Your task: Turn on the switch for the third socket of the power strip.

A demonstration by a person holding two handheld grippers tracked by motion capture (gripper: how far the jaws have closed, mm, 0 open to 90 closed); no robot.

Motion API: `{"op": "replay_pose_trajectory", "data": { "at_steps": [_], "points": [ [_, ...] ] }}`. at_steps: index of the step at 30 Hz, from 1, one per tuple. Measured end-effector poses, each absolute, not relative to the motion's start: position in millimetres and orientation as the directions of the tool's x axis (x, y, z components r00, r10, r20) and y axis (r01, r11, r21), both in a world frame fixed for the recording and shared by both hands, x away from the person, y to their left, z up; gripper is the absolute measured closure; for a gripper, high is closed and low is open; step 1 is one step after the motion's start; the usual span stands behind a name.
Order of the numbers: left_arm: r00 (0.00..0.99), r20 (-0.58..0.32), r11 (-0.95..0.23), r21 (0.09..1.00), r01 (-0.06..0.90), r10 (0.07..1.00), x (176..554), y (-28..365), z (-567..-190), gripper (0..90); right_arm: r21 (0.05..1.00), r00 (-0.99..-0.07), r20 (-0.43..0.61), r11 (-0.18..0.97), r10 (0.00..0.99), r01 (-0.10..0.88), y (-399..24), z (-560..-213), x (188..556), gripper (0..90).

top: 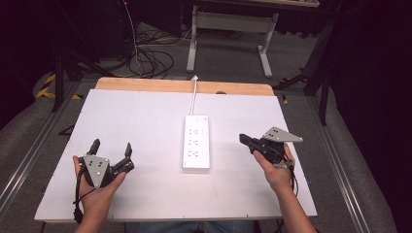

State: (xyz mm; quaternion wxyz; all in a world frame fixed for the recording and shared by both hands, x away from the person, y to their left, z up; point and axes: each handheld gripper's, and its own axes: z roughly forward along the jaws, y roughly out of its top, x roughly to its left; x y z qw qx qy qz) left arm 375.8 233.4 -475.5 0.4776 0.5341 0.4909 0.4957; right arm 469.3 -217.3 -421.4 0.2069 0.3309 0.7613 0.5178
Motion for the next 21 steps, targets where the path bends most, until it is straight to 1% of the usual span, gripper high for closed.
{"op": "replay_pose_trajectory", "data": {
  "at_steps": [5, 14, 21],
  "points": [
    [0.031, 0.068, -0.069, 0.996, 0.051, 0.997, 375, 233, -475, 9.2, 0.921, -0.708, 0.009, 0.269, 0.706, 0.28, -209, -419, 471, 90.0],
    [0.038, 0.073, -0.076, 0.995, 0.057, 0.997, 376, 232, -476, 9.2, 0.915, -0.723, 0.007, 0.287, 0.691, 0.284, -201, -417, 476, 90.0],
    [0.041, 0.078, -0.08, 0.995, 0.061, 0.996, 376, 232, -477, 9.2, 0.908, -0.741, -0.001, 0.311, 0.672, 0.28, -187, -416, 479, 90.0]
  ]
}}
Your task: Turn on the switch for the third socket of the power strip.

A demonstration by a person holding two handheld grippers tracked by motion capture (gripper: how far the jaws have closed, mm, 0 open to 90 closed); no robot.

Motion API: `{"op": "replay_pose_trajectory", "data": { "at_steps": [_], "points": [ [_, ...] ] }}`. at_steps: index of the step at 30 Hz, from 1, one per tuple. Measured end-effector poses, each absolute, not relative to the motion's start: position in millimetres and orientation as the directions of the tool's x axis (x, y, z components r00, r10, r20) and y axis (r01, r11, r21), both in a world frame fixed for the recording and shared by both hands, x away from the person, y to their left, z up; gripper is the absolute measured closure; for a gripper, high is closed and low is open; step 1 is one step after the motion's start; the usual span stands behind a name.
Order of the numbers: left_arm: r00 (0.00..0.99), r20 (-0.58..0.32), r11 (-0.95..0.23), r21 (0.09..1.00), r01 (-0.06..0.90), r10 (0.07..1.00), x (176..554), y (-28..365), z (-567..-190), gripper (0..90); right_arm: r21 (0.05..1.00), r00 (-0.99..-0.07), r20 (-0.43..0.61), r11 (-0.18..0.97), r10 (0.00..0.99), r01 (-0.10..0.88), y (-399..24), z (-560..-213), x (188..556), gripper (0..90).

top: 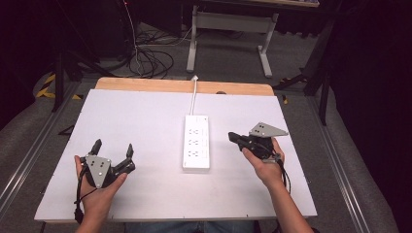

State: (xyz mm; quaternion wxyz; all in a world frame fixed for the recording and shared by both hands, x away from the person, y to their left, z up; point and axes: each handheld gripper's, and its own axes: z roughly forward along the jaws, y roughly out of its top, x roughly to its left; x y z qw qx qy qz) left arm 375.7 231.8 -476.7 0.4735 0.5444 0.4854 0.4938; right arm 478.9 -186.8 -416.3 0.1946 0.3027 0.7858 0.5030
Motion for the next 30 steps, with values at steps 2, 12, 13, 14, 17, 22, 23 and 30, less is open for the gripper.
{"op": "replay_pose_trajectory", "data": {
  "at_steps": [2, 12, 13, 14, 17, 22, 23, 30],
  "points": [
    [0.042, 0.079, -0.081, 0.995, 0.061, 0.996, 376, 232, -477, 9.2, 0.907, -0.746, 0.0, 0.314, 0.666, 0.281, -182, -416, 480, 90.0],
    [0.049, 0.081, -0.084, 0.994, 0.065, 0.995, 376, 230, -477, 9.3, 0.896, -0.762, -0.003, 0.34, 0.648, 0.286, -172, -419, 481, 90.0],
    [0.049, 0.082, -0.085, 0.994, 0.065, 0.995, 376, 230, -477, 9.2, 0.895, -0.763, -0.002, 0.342, 0.646, 0.287, -172, -420, 481, 90.0],
    [0.049, 0.083, -0.086, 0.994, 0.065, 0.995, 376, 230, -477, 9.2, 0.894, -0.764, -0.002, 0.343, 0.645, 0.288, -171, -420, 481, 90.0],
    [0.05, 0.083, -0.086, 0.994, 0.066, 0.995, 376, 230, -477, 9.2, 0.891, -0.769, -0.001, 0.35, 0.64, 0.291, -166, -422, 483, 90.0],
    [0.049, 0.08, -0.083, 0.994, 0.066, 0.996, 376, 231, -478, 9.2, 0.881, -0.783, -0.01, 0.376, 0.623, 0.287, -154, -425, 484, 90.0],
    [0.05, 0.076, -0.079, 0.995, 0.065, 0.996, 376, 231, -478, 9.2, 0.879, -0.784, -0.012, 0.381, 0.621, 0.288, -153, -426, 484, 90.0],
    [0.055, 0.086, -0.089, 0.994, 0.064, 0.995, 375, 230, -477, 9.2, 0.858, -0.798, -0.013, 0.416, 0.602, 0.3, -142, -438, 486, 90.0]
  ]
}}
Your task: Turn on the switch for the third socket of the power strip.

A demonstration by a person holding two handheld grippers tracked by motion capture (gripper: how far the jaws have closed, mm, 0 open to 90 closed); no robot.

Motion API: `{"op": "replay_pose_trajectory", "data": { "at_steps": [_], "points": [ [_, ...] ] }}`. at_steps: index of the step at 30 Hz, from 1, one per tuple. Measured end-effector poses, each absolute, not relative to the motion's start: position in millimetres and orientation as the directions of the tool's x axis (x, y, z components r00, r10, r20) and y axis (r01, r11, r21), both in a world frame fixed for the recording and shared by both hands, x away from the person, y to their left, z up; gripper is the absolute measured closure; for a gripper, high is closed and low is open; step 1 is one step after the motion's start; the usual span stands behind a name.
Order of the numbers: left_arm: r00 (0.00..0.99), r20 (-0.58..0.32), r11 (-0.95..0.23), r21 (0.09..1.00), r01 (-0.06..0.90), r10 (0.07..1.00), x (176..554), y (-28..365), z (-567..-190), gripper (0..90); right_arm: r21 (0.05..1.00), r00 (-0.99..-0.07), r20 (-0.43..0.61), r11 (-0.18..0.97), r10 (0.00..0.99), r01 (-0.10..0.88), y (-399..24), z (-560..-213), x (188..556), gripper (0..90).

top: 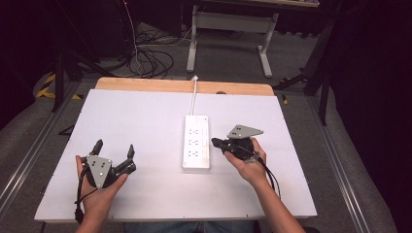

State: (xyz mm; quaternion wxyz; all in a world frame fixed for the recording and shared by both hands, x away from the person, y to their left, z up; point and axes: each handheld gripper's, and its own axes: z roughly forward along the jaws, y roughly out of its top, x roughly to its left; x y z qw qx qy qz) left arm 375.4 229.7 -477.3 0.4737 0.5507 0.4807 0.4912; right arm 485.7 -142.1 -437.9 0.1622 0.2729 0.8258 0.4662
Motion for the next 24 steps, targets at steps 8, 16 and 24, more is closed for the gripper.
{"op": "replay_pose_trajectory", "data": {
  "at_steps": [8, 16, 24],
  "points": [
    [0.055, 0.082, -0.086, 0.994, 0.066, 0.995, 375, 230, -477, 9.2, 0.837, -0.812, -0.019, 0.453, 0.583, 0.306, -129, -451, 485, 90.0],
    [0.056, 0.083, -0.087, 0.994, 0.064, 0.995, 375, 230, -477, 9.2, 0.826, -0.807, -0.037, 0.473, 0.59, 0.307, -121, -466, 487, 90.0],
    [0.059, 0.085, -0.089, 0.994, 0.067, 0.995, 375, 229, -478, 9.2, 0.831, -0.8, -0.04, 0.464, 0.599, 0.306, -119, -476, 488, 90.0]
  ]
}}
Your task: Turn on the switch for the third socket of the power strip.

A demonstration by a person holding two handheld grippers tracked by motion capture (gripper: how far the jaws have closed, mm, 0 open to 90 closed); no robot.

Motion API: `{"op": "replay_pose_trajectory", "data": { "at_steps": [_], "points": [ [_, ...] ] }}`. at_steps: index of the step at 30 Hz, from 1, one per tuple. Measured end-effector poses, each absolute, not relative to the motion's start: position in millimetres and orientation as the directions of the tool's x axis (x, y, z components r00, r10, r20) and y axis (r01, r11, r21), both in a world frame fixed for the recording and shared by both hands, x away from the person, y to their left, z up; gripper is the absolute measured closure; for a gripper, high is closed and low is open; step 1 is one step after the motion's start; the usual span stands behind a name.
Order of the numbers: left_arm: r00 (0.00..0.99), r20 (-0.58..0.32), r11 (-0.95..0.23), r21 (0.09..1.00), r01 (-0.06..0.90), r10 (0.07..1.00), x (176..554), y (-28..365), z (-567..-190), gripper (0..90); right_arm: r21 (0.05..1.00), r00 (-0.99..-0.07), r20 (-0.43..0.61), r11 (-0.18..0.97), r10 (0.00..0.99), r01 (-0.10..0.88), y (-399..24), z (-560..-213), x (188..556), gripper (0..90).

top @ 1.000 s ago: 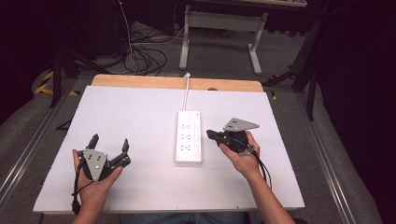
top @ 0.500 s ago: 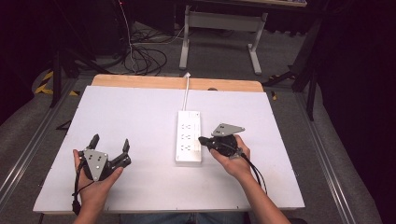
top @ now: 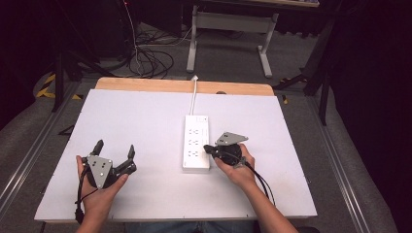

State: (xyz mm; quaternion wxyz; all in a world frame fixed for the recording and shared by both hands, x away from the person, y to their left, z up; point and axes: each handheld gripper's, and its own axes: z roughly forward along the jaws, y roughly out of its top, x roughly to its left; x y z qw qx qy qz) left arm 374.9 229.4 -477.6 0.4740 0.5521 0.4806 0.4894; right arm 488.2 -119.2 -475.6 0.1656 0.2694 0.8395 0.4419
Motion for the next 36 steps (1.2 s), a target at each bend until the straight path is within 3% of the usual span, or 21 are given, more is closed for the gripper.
{"op": "replay_pose_trajectory", "data": {
  "at_steps": [36],
  "points": [
    [0.064, 0.087, -0.091, 0.993, 0.07, 0.994, 374.4, 227.9, -478.3, 9.6, 0.847, -0.786, -0.031, 0.434, 0.617, 0.308, -118.6, -484.4, 488.3, 90.0]
  ]
}}
